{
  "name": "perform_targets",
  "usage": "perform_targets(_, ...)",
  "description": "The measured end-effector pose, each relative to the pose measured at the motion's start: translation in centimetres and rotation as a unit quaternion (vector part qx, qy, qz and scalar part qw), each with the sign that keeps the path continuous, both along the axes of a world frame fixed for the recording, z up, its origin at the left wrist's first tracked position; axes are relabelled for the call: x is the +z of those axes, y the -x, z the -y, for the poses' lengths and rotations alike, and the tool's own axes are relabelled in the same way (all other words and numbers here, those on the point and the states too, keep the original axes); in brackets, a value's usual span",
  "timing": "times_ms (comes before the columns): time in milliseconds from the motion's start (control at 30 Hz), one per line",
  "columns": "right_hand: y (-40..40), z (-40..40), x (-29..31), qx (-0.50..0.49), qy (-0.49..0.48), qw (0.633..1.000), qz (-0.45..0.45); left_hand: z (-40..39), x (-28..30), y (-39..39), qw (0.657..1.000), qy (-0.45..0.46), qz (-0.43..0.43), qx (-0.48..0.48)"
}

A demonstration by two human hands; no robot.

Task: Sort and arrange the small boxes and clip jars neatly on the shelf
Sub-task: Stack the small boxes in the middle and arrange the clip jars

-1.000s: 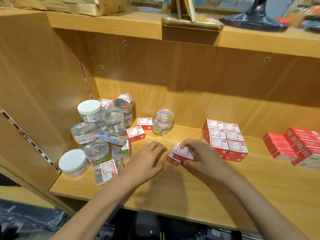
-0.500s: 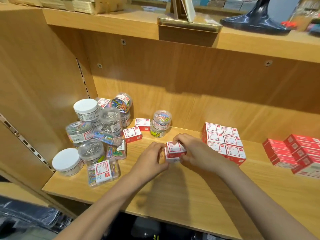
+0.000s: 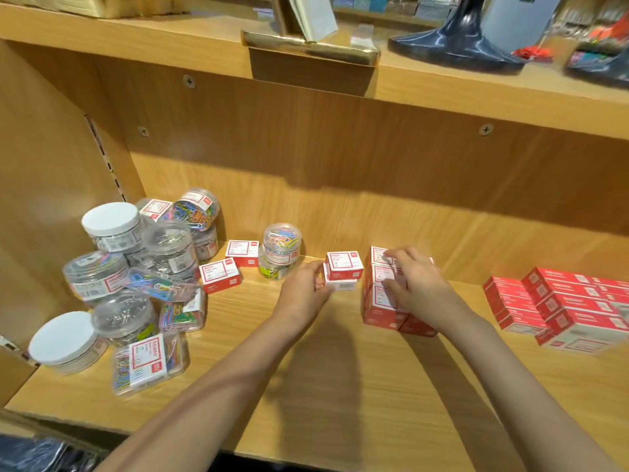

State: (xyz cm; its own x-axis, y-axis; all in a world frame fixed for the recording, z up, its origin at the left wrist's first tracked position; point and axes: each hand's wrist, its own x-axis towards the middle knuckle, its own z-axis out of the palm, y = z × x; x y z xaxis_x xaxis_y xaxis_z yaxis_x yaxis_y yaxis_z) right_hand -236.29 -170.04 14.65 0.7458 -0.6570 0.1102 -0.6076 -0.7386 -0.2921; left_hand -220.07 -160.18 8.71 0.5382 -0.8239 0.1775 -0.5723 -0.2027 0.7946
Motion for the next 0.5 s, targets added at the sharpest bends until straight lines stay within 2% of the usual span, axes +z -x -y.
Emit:
perform_targets(300,1.1,0.5,-1.4,0.016,-0.011,0.998,0.059,3.1,-0.7,1.3,0.999,0.035,0.013,0.038)
perform_targets(500,1.4,0.6,-1.4,0.026,0.001,0.998,0.050,3.0,-1.0,1.2,0.998,0.054,0.006,0.033)
